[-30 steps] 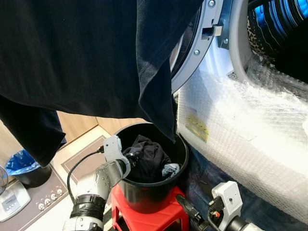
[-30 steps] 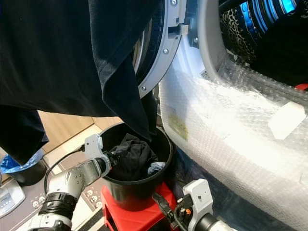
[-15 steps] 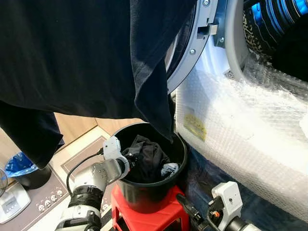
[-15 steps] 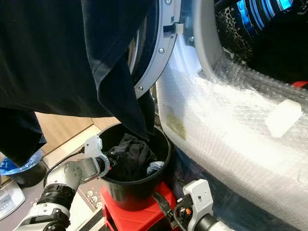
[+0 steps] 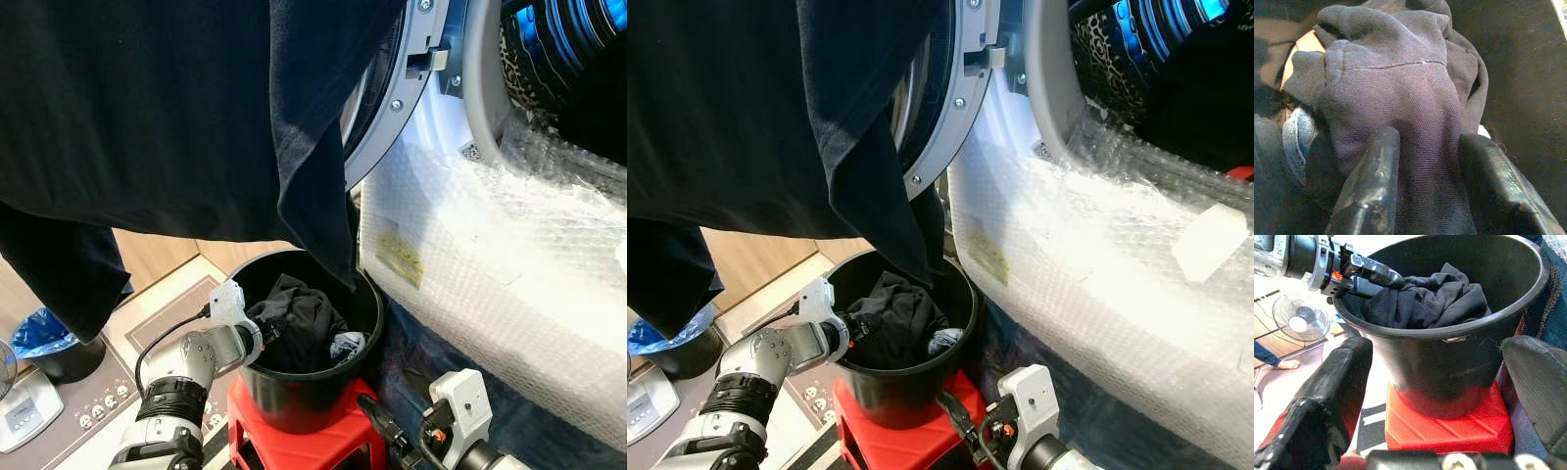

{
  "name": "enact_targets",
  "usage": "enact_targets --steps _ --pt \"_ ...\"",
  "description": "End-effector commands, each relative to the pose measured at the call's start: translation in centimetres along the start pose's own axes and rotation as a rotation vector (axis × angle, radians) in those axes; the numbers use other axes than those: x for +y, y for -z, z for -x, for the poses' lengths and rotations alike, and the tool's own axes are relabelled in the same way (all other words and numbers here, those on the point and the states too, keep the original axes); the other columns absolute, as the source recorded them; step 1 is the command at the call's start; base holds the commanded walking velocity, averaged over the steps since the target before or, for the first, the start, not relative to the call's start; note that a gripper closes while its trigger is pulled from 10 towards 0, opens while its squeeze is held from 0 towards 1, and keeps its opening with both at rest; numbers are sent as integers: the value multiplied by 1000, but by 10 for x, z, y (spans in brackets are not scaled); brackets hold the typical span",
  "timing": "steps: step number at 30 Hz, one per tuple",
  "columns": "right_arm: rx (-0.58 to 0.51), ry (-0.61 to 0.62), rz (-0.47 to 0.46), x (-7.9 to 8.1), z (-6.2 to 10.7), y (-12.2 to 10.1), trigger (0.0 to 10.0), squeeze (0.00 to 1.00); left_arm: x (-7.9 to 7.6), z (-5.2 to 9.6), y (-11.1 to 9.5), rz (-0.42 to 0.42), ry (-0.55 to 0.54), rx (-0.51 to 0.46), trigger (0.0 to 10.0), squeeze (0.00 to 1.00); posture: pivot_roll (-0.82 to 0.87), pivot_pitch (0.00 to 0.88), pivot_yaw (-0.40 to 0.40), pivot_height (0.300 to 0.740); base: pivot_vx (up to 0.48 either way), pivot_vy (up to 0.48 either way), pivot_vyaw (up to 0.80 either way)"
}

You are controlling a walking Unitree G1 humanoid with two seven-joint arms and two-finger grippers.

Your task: Clothes washing

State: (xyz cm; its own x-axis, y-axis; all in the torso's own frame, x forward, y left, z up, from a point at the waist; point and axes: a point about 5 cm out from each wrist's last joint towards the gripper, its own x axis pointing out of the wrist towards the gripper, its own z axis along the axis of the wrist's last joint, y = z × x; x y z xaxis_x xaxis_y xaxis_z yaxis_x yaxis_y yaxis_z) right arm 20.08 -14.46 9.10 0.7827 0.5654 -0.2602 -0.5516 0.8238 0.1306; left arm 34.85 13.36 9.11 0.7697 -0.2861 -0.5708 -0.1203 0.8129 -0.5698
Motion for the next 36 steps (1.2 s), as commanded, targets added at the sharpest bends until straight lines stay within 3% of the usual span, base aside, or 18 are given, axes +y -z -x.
enact_targets --steps 1,19,30,36 --pt "-1 -5 8 3 -1 -1 10000 0 5 1 1 -2 -13 19 0 0 -186 111 94 740 0 0 0" --pt "1 -10 8 4 -3 0 10000 0 5 3 1 -15 4 13 0 0 -184 97 91 740 0 0 0" --pt "-2 -9 6 4 -4 0 10000 0 -2 8 -2 -133 88 -25 0 0 -179 97 97 740 0 0 0" --pt "-5 -8 7 4 -6 -1 10000 0 -12 15 -8 -190 176 -117 0 0 -179 94 100 740 0 0 0"
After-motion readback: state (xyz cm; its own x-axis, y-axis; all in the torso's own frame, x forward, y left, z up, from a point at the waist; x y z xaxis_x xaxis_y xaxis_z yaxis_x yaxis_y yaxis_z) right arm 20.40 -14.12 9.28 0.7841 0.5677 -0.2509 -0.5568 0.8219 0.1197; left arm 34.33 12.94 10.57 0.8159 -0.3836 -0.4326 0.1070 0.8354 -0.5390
